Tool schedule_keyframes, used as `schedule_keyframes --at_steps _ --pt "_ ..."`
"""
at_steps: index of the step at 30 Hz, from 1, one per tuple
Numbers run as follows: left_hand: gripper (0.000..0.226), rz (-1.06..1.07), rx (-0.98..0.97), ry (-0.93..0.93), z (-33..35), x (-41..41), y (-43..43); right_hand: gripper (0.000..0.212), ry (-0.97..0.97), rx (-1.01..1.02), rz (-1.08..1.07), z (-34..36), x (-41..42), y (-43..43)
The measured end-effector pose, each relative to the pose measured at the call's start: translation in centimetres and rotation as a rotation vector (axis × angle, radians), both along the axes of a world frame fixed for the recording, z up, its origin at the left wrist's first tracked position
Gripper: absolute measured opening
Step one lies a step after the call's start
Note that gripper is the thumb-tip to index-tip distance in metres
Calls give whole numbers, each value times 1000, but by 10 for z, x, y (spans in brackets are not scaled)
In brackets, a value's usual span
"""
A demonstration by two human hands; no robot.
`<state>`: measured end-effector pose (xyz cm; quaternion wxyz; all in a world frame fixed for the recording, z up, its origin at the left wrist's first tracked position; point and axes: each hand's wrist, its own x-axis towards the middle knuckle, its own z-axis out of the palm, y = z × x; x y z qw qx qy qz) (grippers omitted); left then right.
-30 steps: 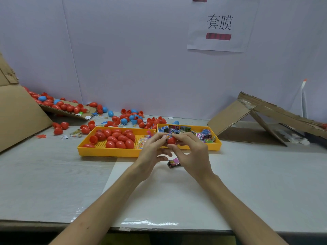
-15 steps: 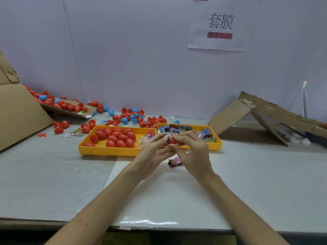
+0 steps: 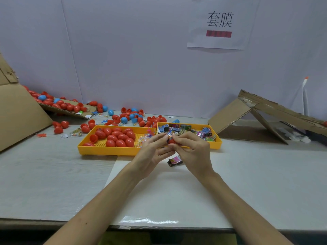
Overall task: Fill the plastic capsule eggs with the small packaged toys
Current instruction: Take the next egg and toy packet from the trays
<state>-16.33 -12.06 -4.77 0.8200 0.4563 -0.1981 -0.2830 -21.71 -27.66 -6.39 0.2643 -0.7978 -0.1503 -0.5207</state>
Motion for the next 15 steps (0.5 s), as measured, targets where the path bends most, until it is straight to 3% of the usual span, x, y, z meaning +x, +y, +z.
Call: schedule_keyframes --at_steps 10,15 --pt "46 -13 1 -17 -2 2 0 28 -1 26 10 0 1 -2" --pt "47 127 -24 -18 -3 4 -2 41 274 361 145 4 1 2"
